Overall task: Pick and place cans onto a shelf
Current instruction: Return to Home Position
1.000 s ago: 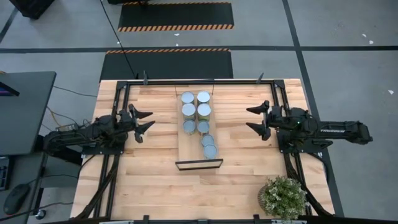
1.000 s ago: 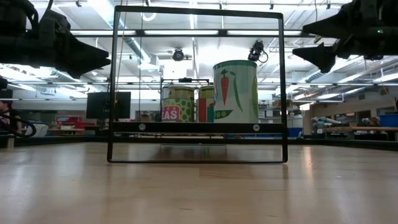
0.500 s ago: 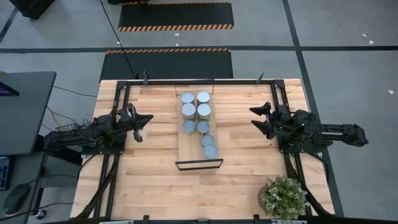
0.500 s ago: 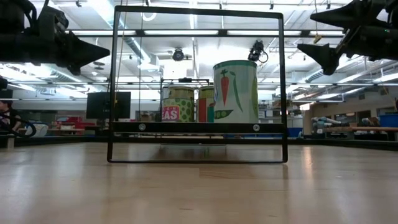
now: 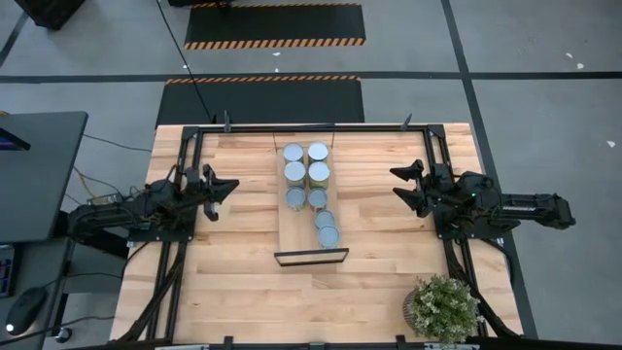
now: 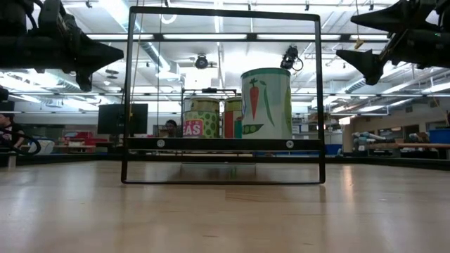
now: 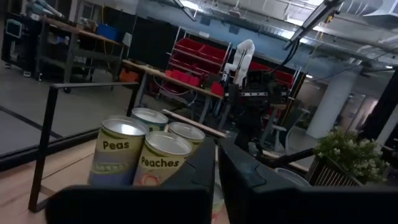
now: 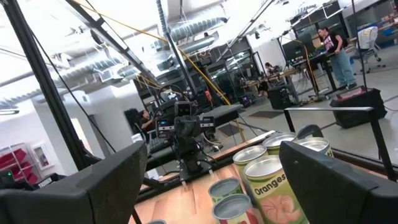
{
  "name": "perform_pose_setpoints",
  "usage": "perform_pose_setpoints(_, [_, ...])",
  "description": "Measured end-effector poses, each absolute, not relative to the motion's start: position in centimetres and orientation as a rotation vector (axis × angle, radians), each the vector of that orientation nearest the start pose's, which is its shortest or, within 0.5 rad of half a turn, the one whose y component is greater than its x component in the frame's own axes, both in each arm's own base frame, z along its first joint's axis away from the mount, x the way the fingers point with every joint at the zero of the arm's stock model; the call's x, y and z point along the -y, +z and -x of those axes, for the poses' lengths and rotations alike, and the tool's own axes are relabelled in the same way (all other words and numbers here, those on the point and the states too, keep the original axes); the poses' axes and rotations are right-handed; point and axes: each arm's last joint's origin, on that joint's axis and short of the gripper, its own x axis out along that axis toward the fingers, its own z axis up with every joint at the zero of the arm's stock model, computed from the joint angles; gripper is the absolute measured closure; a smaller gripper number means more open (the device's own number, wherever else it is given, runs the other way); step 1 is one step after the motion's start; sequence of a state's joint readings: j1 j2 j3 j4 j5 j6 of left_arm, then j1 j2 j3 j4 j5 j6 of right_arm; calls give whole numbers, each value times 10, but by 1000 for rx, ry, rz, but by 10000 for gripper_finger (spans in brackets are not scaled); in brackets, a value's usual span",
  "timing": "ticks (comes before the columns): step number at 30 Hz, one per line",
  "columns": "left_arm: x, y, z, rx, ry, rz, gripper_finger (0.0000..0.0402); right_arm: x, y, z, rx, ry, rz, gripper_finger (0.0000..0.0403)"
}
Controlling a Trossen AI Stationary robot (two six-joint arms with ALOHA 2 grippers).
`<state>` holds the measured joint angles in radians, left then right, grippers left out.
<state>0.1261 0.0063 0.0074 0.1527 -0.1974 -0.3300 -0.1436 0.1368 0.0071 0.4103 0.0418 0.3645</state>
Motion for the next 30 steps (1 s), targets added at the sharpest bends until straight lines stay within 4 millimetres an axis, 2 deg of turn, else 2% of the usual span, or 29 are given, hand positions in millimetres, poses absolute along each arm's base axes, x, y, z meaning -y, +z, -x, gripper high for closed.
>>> perform_pose_setpoints(5, [-18, 180, -94, 205, 295, 328, 367, 16, 194, -101, 311, -131, -346, 29])
perform_pose_setpoints(30, [-18, 180, -95, 205, 295, 331, 372, 16, 194, -101, 311, -131, -346, 29])
